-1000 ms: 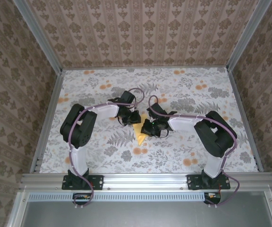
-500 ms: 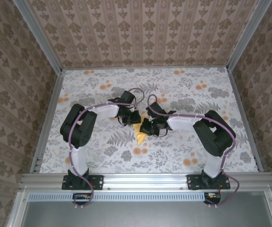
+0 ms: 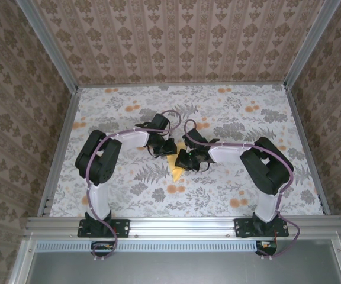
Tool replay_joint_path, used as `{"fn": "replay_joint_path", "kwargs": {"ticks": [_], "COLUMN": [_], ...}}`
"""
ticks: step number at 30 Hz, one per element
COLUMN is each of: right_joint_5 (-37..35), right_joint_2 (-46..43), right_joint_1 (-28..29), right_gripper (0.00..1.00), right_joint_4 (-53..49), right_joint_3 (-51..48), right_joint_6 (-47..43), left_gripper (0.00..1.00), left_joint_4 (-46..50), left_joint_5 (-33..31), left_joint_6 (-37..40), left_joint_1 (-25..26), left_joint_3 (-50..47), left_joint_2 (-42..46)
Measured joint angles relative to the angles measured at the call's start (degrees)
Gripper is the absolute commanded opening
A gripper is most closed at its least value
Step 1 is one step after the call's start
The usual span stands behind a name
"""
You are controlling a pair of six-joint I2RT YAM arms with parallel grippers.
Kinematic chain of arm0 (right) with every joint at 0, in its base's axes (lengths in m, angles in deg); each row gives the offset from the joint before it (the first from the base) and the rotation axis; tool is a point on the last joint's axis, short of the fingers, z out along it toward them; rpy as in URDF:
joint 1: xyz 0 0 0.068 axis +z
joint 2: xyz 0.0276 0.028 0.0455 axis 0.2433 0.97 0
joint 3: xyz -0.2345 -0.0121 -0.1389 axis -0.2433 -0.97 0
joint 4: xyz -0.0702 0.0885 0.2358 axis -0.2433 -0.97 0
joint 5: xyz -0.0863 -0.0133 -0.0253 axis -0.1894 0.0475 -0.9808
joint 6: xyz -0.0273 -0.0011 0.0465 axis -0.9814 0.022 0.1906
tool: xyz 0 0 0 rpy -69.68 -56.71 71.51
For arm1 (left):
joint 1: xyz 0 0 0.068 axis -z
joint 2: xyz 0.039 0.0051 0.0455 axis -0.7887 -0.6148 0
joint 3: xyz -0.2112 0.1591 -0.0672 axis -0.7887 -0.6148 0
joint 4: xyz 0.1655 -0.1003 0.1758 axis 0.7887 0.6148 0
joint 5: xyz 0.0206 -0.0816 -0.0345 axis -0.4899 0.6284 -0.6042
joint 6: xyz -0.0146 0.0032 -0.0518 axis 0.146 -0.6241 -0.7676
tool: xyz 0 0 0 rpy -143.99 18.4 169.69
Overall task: Fold a paper plane with a square sheet of paper (pick it up from the middle)
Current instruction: Third fold the triangle at the center of the table.
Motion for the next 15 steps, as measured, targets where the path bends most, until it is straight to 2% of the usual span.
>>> {"fn": "replay_joint_path", "kwargs": {"ticks": [15], "right_joint_5": [0.9], "right_joint_2": [0.0], "right_joint_1": [0.3], "right_gripper": [0.11], "right_joint_4": [-1.6], "right_joint_3": [0.0], "right_joint_6": [-1.7], "left_gripper": [0.17], "left_joint_4": [0.0], "left_joint_5": [0.6], "left_joint_6": [0.0], "left_joint_1": [0.0], "left_joint_3": [0.0], "left_joint_2": [-0.2]}}
